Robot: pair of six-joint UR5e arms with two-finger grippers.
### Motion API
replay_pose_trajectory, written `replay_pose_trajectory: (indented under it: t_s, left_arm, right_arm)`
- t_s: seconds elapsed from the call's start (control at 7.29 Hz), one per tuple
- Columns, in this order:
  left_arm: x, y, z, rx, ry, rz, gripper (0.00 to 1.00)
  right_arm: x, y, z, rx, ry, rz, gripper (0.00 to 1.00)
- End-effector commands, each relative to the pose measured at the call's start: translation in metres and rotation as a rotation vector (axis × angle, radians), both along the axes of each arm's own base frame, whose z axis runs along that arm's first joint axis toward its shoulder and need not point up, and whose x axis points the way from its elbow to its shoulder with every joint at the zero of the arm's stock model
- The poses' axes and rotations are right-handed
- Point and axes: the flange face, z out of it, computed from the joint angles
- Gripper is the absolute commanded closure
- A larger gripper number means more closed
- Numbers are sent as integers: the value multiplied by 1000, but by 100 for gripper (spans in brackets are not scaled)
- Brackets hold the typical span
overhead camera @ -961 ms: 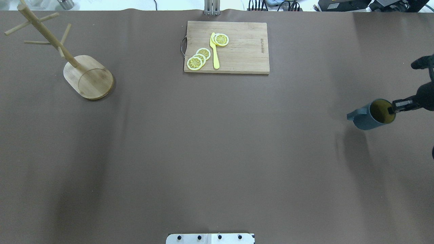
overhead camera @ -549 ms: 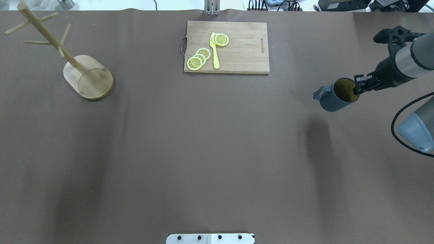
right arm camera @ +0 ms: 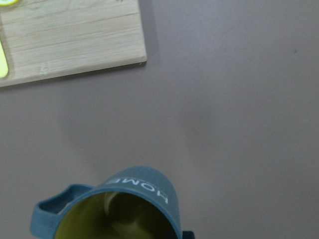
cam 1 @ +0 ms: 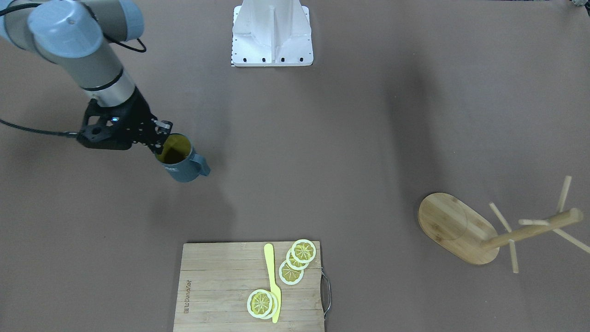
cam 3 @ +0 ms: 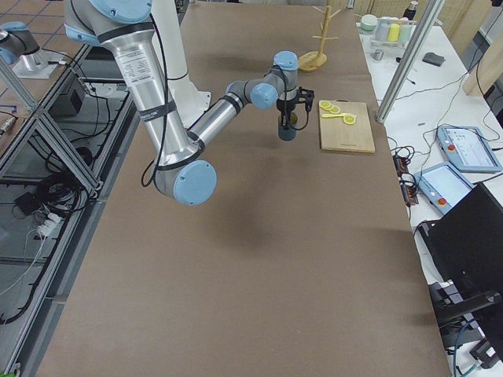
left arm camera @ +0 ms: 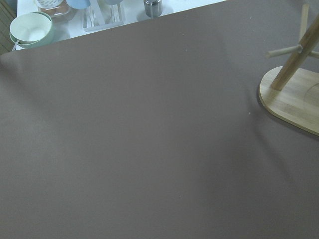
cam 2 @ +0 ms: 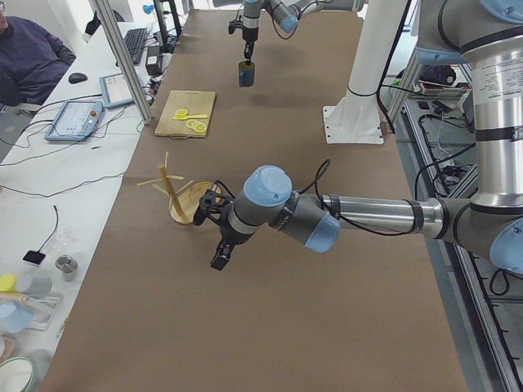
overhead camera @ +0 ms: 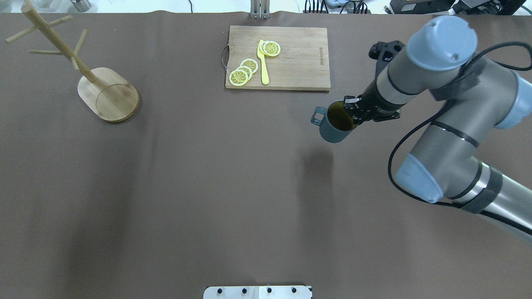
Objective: Hang cup on storage rack
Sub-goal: 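Push the teal mug with the right gripper toward the table center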
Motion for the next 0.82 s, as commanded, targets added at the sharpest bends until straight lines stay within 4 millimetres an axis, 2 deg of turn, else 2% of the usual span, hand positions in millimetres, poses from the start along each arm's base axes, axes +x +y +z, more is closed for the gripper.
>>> replay_pose_trajectory:
  t_s: [0.0,0.27,0.41,0.55,0.69]
  left_arm:
    - [0,0,1,-2,1,0,1]
    - [0,1,1,-4,1,-2,1]
    - [0,0,3,-7,1,0,1]
    - [0,0,4,-7,1,-1,1]
    - [0,1,3,-6,0,-1,1]
  right_arm:
    - [-71,43,-40,-94,2,122,100]
    - [-137,58,-81,-211,-10,223,100]
    - [-165,63,-93,-241,-6,226,100]
    - [-190,65,-107,-269,-2,237,100]
    - [-206,63,-115,-274,6,235,100]
